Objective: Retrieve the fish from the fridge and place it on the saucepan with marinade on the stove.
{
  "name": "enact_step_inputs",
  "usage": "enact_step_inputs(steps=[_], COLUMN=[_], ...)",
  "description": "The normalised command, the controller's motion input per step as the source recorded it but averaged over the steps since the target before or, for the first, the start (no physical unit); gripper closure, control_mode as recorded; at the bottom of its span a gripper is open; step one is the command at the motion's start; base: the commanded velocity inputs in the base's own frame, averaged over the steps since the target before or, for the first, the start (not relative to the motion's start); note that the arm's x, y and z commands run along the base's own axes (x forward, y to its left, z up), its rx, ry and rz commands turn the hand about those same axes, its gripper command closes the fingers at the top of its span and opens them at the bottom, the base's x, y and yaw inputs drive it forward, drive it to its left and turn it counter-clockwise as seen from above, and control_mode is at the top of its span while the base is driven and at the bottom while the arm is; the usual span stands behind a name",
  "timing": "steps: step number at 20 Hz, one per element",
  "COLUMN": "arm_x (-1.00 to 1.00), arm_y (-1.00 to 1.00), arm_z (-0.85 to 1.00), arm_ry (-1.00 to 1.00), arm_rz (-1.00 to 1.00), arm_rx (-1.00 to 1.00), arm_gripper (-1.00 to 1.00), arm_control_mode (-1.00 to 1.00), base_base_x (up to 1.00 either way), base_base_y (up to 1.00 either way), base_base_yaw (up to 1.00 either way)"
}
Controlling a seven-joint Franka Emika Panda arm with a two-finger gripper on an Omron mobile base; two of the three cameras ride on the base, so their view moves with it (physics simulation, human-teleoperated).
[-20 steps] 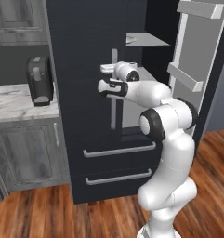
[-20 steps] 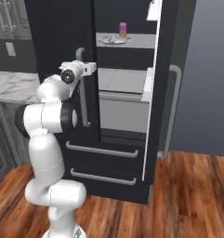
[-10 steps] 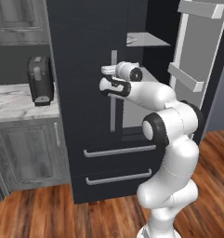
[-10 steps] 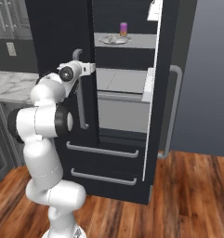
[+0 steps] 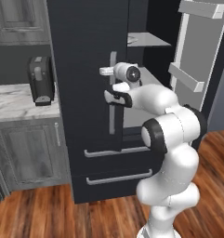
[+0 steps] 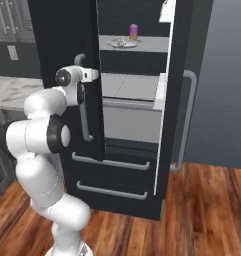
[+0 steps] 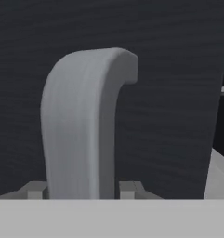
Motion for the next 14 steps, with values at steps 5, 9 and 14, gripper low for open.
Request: enact_step_inputs(steps=[5, 9, 14], arm_x=[-0.42, -0.47, -0.47], arm_y=[0.52, 0.49, 0.46], arm_z=[0.38, 0.38, 0.36], arm_ry=[0.19, 0.21, 0.22], arm_rz=[-0.15, -0.14, -0.13], arm_rx=[-0.03, -0.02, -0.02], arm_gripper=[1.00, 1.00, 1.00], arm_control_mode=[-1.00, -1.00, -1.00], base_base_x=[0.00, 0.00, 0.00], base_base_y=[0.00, 0.00, 0.00], base_base_yaw=[0.00, 0.00, 0.00])
